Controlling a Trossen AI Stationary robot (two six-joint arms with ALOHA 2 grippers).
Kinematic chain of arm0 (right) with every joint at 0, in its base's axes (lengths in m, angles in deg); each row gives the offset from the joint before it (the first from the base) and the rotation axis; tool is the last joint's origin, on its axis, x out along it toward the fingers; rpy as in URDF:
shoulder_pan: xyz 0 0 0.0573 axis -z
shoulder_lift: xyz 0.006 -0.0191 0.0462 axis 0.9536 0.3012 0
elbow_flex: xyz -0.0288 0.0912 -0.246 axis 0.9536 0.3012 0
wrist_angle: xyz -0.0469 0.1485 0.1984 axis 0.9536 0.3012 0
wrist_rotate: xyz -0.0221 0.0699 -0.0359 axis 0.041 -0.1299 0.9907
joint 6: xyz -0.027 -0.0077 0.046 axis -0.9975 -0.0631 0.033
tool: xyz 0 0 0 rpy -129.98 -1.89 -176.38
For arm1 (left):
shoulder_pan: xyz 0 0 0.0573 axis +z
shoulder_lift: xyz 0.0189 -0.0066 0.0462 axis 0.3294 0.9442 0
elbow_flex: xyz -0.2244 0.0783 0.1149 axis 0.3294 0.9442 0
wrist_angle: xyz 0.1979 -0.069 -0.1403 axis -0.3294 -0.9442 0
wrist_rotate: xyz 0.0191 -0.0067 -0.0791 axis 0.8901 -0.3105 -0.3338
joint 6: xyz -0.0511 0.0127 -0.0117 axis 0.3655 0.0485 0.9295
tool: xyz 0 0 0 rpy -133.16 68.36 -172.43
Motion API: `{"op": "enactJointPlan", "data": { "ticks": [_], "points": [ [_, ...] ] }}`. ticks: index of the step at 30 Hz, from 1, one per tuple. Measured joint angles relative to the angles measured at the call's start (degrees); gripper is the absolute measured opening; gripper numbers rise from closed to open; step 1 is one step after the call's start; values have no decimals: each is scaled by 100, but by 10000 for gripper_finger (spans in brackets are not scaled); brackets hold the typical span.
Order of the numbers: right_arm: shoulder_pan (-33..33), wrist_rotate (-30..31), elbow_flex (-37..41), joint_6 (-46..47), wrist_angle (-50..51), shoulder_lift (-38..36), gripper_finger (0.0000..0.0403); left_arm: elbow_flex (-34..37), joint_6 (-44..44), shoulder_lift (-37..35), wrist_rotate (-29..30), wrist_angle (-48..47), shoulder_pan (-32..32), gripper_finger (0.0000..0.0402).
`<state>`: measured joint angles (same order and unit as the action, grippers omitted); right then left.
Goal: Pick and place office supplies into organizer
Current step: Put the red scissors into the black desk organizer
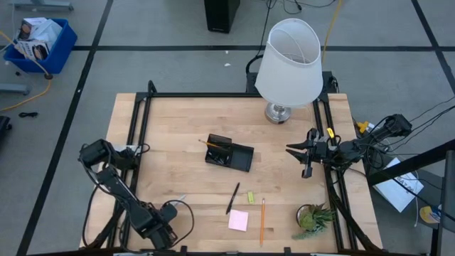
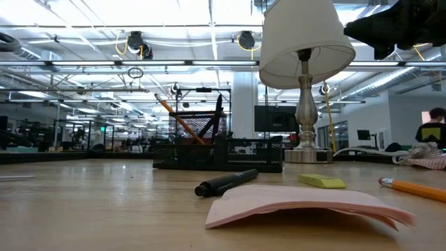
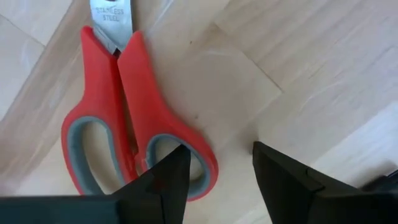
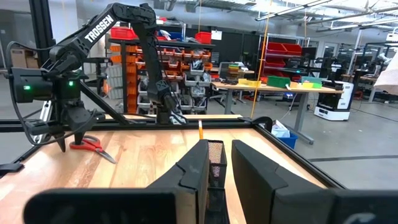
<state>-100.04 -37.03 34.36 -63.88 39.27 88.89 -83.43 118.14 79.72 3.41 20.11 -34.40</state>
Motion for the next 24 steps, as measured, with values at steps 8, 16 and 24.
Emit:
{"op": "enactJointPlan", "data": {
  "ticks": [8, 16, 24],
  "points": [
    [0, 0, 0, -1, 0, 0, 66, -1, 49, 7, 164, -31, -2, 66],
    [0, 0, 0, 1, 0, 0, 66, -8, -25, 14, 420, -218, 13, 25],
    [-1, 0, 0, 0, 0, 0, 66, -8, -13, 18, 603, -494, 24, 24]
  ]
}}
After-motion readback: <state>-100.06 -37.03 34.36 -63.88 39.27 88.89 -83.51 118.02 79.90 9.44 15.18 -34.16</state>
